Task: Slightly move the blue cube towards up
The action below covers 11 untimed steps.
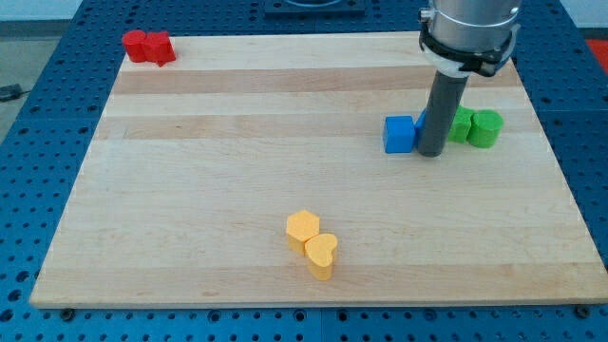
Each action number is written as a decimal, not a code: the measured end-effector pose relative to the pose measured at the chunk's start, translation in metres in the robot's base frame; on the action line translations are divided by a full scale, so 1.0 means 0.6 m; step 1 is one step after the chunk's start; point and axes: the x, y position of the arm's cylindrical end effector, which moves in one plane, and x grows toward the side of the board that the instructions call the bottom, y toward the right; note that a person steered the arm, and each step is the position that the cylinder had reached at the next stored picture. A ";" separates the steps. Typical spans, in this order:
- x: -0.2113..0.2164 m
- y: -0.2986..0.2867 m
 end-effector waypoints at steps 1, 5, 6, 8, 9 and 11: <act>0.028 -0.003; 0.016 -0.069; 0.012 -0.069; 0.004 -0.067; 0.006 -0.064; 0.019 -0.211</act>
